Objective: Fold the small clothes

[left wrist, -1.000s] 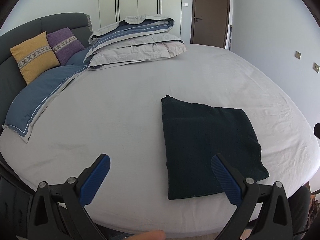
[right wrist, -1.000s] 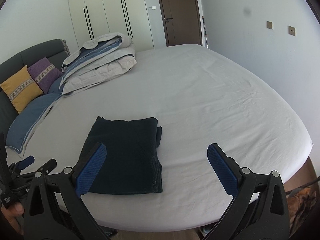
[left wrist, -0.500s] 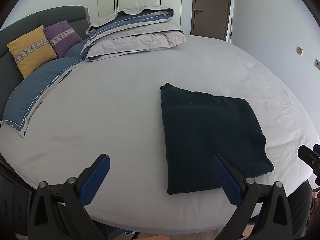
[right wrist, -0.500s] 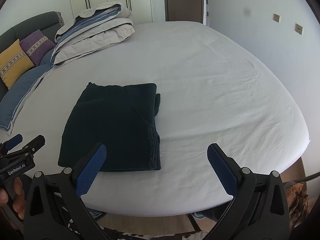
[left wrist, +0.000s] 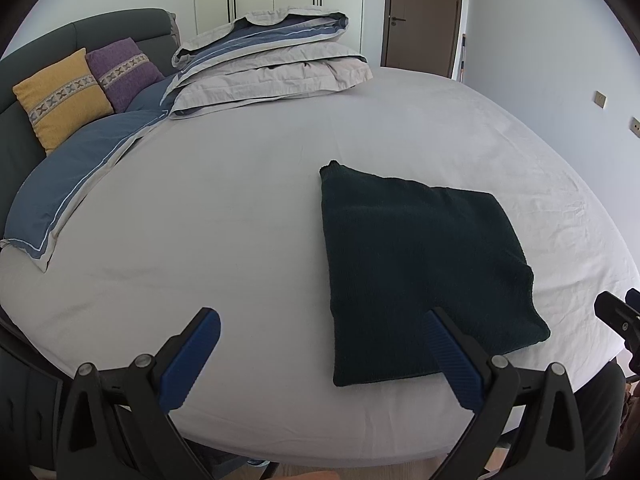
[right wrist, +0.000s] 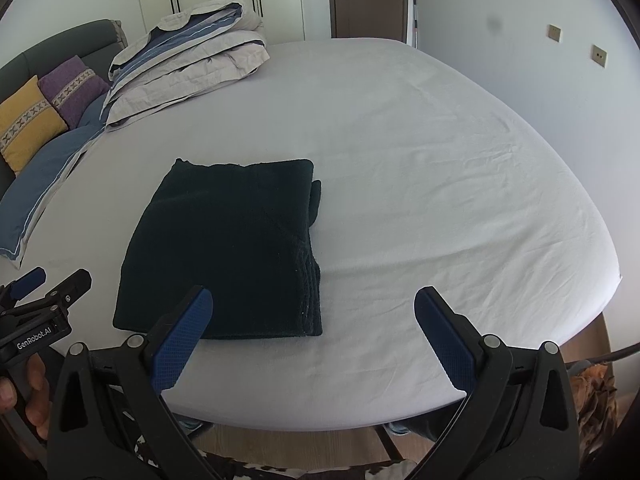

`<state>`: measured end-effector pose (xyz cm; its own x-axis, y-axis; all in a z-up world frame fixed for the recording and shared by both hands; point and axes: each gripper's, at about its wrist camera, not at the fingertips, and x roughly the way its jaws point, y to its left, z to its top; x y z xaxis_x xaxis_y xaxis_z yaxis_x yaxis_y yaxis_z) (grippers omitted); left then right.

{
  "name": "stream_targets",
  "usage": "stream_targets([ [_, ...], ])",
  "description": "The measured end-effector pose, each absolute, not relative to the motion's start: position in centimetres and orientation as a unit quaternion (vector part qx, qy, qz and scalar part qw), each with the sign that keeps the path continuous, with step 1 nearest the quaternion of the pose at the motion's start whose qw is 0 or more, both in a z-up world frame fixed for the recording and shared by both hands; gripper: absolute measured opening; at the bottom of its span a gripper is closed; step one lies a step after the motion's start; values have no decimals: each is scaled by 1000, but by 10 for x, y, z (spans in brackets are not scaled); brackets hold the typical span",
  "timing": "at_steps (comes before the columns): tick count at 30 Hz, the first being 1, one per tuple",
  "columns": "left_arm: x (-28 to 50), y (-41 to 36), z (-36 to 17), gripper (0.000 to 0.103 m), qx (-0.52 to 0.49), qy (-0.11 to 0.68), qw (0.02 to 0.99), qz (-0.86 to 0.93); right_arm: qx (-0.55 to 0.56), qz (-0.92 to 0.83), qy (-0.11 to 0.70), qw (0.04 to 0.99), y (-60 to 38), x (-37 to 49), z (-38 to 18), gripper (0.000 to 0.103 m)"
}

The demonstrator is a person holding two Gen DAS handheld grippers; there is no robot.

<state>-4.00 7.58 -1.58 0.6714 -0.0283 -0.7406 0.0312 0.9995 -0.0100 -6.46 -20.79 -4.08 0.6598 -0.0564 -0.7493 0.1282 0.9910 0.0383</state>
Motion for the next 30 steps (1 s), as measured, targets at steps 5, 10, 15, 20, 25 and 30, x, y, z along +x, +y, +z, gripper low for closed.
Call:
stream_targets([
  [5,-39,75,-16,103,2,405,914,-17,45,-51,409,910,-207,-64,-40,103],
  [10,-40,74,-17,103,1,406,914,-17,45,-51,409,910,-206,-65,-40,103],
  [15,-39,75,-18,103,0,407,913,-17,45,-52,409,910,-205,-65,-40,103],
  [20,-40,75,-19,103,-1,408,913,-17,43,-52,409,910,-204,-65,-40,103],
  [25,-41,75,-19,103,-1,408,913,-17,44,-52,410,909,-204,-65,-40,103],
  [30,-41,74,-19,103,-1,409,913,-17,44,-52,410,910,-204,-65,-40,103],
])
